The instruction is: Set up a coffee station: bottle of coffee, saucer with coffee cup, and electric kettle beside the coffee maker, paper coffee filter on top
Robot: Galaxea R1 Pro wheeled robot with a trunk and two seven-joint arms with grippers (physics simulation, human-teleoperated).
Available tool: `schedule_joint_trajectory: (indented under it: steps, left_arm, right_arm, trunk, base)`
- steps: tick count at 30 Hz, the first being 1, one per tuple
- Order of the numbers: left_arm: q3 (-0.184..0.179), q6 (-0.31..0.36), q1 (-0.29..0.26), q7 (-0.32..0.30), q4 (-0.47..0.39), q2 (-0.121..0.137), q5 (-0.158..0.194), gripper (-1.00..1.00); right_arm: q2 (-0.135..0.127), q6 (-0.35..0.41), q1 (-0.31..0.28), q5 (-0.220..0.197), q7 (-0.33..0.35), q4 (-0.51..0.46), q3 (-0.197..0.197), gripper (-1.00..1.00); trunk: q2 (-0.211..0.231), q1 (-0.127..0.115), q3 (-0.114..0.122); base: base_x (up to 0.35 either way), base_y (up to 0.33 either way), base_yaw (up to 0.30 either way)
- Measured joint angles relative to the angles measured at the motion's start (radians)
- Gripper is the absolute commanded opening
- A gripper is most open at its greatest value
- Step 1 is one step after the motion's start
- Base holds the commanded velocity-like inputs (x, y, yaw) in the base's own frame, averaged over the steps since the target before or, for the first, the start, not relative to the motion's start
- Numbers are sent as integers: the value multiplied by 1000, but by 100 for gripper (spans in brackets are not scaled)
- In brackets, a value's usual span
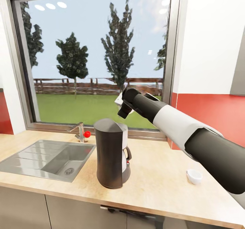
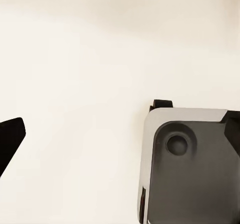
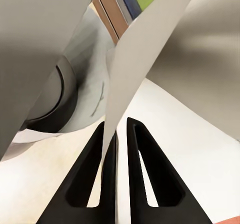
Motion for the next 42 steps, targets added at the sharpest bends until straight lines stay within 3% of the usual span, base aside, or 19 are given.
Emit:
schedule_joint_trajectory:
  steps: [19, 23, 29, 42]
  left_arm:
    - [0, 0, 0, 0, 0, 0, 0, 100]
    - [2, 4, 24, 2, 19, 5, -1, 100]
    - [2, 3, 57, 1, 20, 3, -1, 100]
    - [2, 7, 60, 4, 21, -4, -1, 100]
  right_arm:
    - [0, 0, 8, 0, 0, 1, 3, -100]
    - [0, 1, 24, 23, 0, -12, -19, -100]
    - [0, -1, -1, 1, 4, 8, -25, -100]
    - [0, -1, -3, -6, 6, 26, -97, -100]
  trunk:
    - [0, 0, 0]
    - [0, 0, 0]
    - [0, 0, 0]
    - [0, 0, 0]
  base:
    - [0, 0, 0]
    - [0, 0, 0]
    - [0, 0, 0]
    - [0, 0, 0]
